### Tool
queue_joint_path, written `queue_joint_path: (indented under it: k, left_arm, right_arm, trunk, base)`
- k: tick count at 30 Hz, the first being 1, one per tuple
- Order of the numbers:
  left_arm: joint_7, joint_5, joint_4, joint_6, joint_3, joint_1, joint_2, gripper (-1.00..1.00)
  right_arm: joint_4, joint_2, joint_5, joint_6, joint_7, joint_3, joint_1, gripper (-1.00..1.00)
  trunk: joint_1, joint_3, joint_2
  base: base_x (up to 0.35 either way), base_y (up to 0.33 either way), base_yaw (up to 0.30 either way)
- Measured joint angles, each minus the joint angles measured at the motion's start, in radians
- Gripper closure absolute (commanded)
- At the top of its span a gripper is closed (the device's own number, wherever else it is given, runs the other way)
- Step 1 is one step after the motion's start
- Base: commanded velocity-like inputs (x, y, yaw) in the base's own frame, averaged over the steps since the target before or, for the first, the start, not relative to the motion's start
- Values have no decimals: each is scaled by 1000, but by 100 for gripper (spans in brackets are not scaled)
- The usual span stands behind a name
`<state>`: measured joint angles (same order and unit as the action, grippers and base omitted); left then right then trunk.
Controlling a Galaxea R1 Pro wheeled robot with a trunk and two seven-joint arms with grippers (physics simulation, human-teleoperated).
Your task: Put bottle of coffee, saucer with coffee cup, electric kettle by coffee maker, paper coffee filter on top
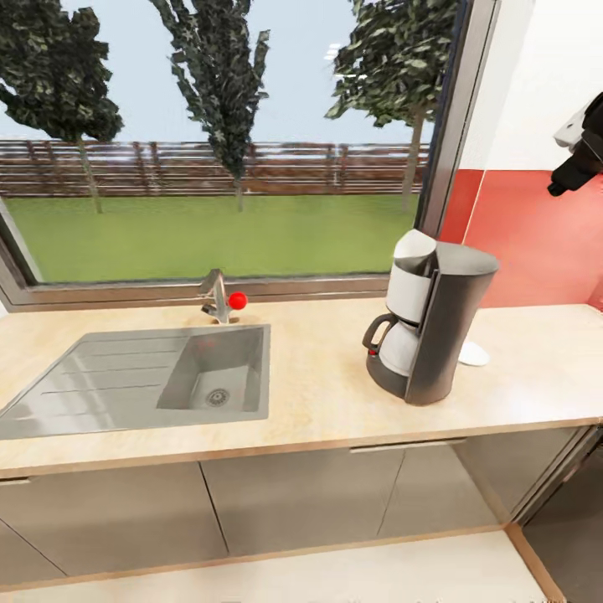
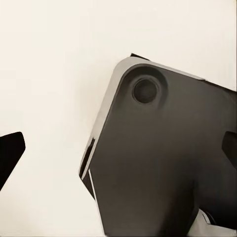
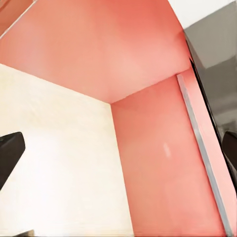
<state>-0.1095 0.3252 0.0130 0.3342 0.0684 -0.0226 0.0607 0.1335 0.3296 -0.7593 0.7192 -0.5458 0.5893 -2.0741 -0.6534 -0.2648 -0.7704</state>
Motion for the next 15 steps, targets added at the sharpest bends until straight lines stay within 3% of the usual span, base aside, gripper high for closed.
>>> queue_joint_path:
  k: [11,15]
  left_arm:
    - [0,-2,1,2,0,0,-5,-100]
    - [0,1,1,3,4,0,-2,-100]
  right_arm:
    - [-65,43,6,-49,4,0,0,-100]
    - [-111,57,55,-63,6,0,0,-100]
  trunk:
    - [0,0,0]
    - [0,2,0]
  base:
    - [-215,-279,0]
    - [-258,-235,0]
